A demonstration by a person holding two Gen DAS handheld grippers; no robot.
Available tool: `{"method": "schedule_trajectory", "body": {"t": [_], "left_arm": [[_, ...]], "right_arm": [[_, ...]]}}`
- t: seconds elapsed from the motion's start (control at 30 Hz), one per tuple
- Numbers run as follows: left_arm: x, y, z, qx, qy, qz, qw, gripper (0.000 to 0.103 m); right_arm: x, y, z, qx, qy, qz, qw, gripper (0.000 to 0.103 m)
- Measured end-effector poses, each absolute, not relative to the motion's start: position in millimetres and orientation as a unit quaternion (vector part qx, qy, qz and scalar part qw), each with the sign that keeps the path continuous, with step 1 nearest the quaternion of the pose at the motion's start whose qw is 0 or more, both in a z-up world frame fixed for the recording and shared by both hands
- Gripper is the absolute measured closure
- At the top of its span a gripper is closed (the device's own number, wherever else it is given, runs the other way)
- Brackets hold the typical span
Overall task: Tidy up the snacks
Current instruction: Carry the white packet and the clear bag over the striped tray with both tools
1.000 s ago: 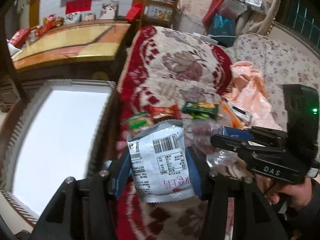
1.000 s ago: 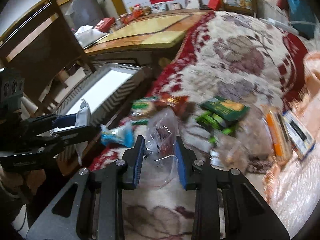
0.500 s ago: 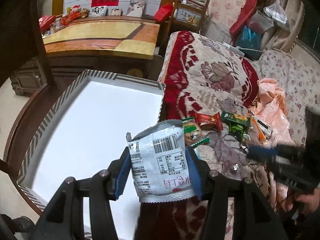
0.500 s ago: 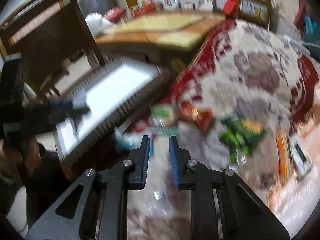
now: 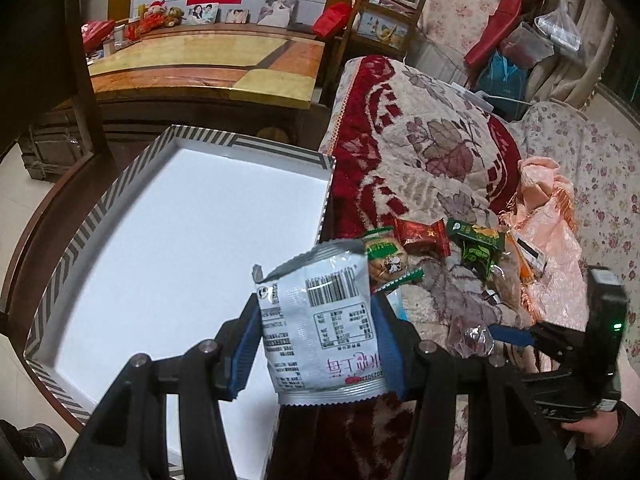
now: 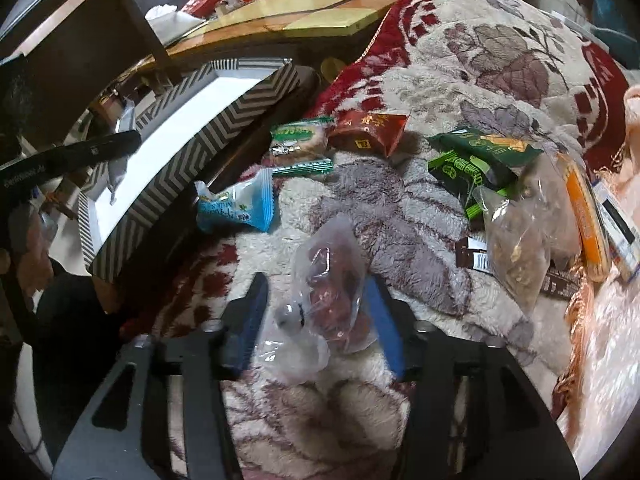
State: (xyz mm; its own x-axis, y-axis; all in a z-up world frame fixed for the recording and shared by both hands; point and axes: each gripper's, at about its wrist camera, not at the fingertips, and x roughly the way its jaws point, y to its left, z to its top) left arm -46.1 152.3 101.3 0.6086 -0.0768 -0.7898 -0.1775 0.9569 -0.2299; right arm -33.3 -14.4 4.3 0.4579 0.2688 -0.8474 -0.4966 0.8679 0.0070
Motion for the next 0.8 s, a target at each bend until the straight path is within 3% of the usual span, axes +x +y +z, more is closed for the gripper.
{"method": "schedule_trajectory", "body": {"t": [0.1, 0.13, 0.23, 0.8], "left_arm": [[-46.6, 151.9, 99.6, -0.144, 0.444, 0.028, 0.884, 0.047], [-46.9, 152.2, 98.6, -0.144, 0.445, 0.029, 0.883, 0.047], [-48.2, 155.2, 97.6, -0.145, 0.446, 0.033, 0.883, 0.047], [-30.0, 245.3, 107.9, -0.16, 0.433, 0.129, 0.877, 0.047]], "right_arm": [[-22.9, -16.4, -15.0, -0.113, 0.502, 0.228, 0.827, 0.045], [-21.0, -17.7, -19.3, -0.111, 0.502, 0.226, 0.827, 0.059], [-22.8, -20.4, -14.8, -0.114, 0.477, 0.237, 0.838, 0.07], [1.6, 112.6, 62.6, -0.136, 0.386, 0.348, 0.843, 0.071]]}}
